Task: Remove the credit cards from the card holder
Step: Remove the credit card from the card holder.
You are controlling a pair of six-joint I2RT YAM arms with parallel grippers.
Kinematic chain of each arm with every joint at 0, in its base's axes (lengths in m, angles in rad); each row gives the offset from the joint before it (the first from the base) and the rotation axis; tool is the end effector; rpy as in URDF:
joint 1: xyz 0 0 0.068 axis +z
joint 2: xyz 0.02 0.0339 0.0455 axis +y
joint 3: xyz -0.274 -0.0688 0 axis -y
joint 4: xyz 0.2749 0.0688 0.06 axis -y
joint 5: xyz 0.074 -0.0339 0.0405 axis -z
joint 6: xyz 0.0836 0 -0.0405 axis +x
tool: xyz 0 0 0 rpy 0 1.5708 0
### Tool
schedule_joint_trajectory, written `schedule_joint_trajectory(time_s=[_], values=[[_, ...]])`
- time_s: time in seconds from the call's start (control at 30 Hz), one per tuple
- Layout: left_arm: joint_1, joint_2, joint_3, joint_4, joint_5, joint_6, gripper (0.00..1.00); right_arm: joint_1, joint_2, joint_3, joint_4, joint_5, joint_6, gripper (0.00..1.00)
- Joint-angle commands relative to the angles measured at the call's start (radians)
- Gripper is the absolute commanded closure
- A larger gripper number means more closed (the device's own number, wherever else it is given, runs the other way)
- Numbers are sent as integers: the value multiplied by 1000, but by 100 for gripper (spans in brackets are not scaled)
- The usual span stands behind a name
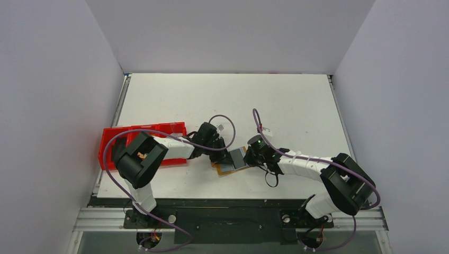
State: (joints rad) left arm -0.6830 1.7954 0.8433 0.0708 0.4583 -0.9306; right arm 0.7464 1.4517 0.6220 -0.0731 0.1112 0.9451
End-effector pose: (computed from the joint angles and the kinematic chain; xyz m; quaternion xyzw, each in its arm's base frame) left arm 0.2746 -0.2711 0.0765 -0.0370 0.9190 -0.3856 0.0733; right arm 0.2373 0.2068 0.0999 0.1117 0.9368 0.2102 0.2564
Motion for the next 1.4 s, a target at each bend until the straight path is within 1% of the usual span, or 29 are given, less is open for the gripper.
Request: schedule_joint_trajectory(time_s=[0.0,0.73,1.17,1.37], values=[[7,-36,-3,-36,7,42,100,-14,41,-65,-132,27,-9,100],[24,-38,-19,-63,22,77,100,-32,3,-104,-137,40,15,100],[43,-71,-32,-69,38,102,100,-37,-3,-112,-137,45,20,100],[45,-98,-31,-125,40,122,100,-36,-10,-111,-140,45,20,100]])
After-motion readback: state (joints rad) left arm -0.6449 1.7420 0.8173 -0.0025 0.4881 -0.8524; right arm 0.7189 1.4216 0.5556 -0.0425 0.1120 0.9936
